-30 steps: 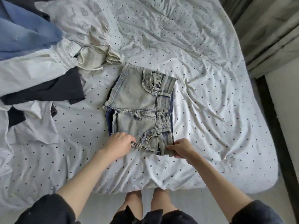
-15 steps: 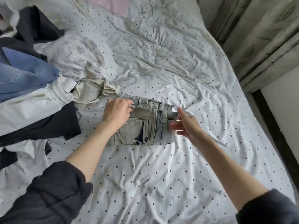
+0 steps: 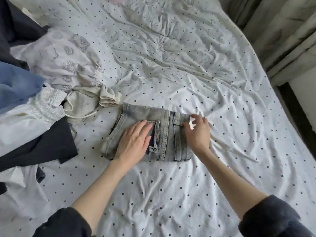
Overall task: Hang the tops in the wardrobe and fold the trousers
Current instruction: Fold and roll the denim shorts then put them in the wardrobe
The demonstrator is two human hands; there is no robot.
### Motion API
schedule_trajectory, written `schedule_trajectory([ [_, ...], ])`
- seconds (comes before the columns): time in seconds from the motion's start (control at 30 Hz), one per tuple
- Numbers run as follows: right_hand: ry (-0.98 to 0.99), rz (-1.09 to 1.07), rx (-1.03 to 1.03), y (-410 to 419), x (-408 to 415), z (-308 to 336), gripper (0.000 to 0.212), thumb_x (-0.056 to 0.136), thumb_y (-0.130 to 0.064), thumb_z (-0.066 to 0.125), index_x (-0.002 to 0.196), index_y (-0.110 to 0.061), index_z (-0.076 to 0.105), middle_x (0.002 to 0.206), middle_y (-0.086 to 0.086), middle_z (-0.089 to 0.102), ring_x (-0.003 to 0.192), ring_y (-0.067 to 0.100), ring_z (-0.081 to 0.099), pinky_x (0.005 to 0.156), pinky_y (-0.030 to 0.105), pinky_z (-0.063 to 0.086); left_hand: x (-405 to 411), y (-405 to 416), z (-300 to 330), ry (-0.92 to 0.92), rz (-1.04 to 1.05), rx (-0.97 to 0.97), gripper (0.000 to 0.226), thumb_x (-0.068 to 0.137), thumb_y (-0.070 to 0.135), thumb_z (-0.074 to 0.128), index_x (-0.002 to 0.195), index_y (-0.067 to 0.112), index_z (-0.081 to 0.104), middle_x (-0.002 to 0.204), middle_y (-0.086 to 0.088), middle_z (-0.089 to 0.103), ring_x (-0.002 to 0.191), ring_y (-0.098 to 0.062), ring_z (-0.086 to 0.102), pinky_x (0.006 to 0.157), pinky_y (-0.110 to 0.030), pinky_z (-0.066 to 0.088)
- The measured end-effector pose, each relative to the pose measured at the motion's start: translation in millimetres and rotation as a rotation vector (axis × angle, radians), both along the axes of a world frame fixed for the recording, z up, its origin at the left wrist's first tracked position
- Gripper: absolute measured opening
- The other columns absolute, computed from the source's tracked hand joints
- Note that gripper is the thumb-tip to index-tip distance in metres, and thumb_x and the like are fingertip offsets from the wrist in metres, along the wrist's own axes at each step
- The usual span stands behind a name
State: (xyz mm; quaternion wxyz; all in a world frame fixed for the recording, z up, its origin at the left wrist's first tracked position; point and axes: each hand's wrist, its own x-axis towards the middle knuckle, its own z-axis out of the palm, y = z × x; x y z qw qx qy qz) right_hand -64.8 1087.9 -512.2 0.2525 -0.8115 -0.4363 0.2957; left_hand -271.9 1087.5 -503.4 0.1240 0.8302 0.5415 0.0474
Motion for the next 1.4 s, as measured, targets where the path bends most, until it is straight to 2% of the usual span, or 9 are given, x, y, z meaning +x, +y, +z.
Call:
schedule_trajectory([
  [0.13,-0.288,0.347,0.462,-47,-23,9,0.029,0.088,-0.021,0.050,0.112,-0.007,0.055,0.108,0.014,0.059,0.098,0.031,0.056,0.082,0.042,0.048,-5,-16,4,-0.029,-0.046,0.061,0.051,0.095,0.031,0.032,0.141,0.011,0.039,0.145,-0.012,0.042,0.133,-0.024,0.042,0.114,-0.043,0.026],
  [0.23,-0.369,0.627,0.366,-78,-33,-7,0.046,0.085,-0.029,0.056,0.126,-0.009,0.049,0.128,0.015,0.055,0.120,0.033,0.051,0.098,0.043,0.042,-11,-41,-1,-0.003,-0.178,0.122,0.054,0.092,0.037,0.047,0.139,0.013,0.039,0.145,-0.010,0.042,0.134,-0.025,0.040,0.111,-0.048,0.025],
  [0.33,-0.493,0.759,0.165,-81,-32,-23,0.074,0.072,-0.033,0.075,0.135,-0.007,0.048,0.141,0.017,0.046,0.131,0.034,0.043,0.111,0.042,0.029,-26,-51,-13,0.178,-0.224,0.057,0.087,0.072,0.039,0.076,0.143,0.018,0.031,0.147,-0.010,0.039,0.135,-0.028,0.038,0.110,-0.045,0.020],
  [0.53,-0.583,0.755,0.105,-63,-40,-22,0.079,0.055,-0.016,0.085,0.127,-0.002,0.057,0.133,0.020,0.054,0.123,0.036,0.052,0.097,0.049,0.045,-26,-36,-19,0.233,-0.118,0.111,0.089,0.054,-0.004,0.078,0.136,0.012,0.048,0.141,-0.012,0.047,0.128,-0.031,0.048,0.108,-0.046,0.025],
  [0.8,-0.479,0.807,0.099,-91,-28,0,0.066,0.044,-0.015,0.088,0.106,-0.010,0.069,0.115,0.013,0.067,0.103,0.029,0.066,0.081,0.039,0.055,-23,-65,5,0.106,-0.120,-0.054,0.076,0.062,-0.013,0.070,0.132,0.007,0.052,0.135,-0.013,0.053,0.120,-0.031,0.055,0.101,-0.046,0.040],
  [0.93,-0.349,0.876,-0.012,-99,-11,23,0.049,0.077,-0.019,0.069,0.123,-0.009,0.053,0.115,0.009,0.066,0.100,0.027,0.065,0.080,0.034,0.051,-29,-73,25,0.059,-0.189,-0.056,0.068,0.047,-0.003,0.086,0.111,0.008,0.066,0.102,-0.007,0.072,0.080,-0.022,0.072,0.062,-0.033,0.057],
  [1.07,-0.290,0.827,-0.059,-80,-2,37,0.034,0.093,-0.028,0.052,0.124,-0.014,0.045,0.108,0.003,0.065,0.082,0.021,0.063,0.065,0.026,0.047,-29,-47,37,-0.023,-0.125,0.047,0.048,0.057,0.011,0.088,0.102,0.011,0.070,0.088,-0.003,0.074,0.068,-0.019,0.070,0.069,-0.037,0.053],
  [1.27,-0.357,0.573,-0.004,-42,4,35,0.042,0.089,-0.032,0.060,0.125,-0.011,0.054,0.118,0.009,0.062,0.105,0.027,0.059,0.093,0.041,0.046,-13,2,37,0.024,0.043,0.332,0.020,0.077,0.018,0.074,0.095,0.013,0.069,0.085,-0.003,0.070,0.081,-0.023,0.063,0.080,-0.037,0.030],
  [1.4,-0.549,0.481,0.232,-48,-25,25,0.045,0.081,-0.001,0.062,0.125,-0.002,0.053,0.132,0.021,0.053,0.125,0.036,0.048,0.107,0.054,0.035,-6,15,16,0.044,0.124,0.281,0.022,0.073,0.014,0.078,0.092,0.014,0.069,0.088,-0.004,0.066,0.085,-0.027,0.059,0.081,-0.041,0.033],
])
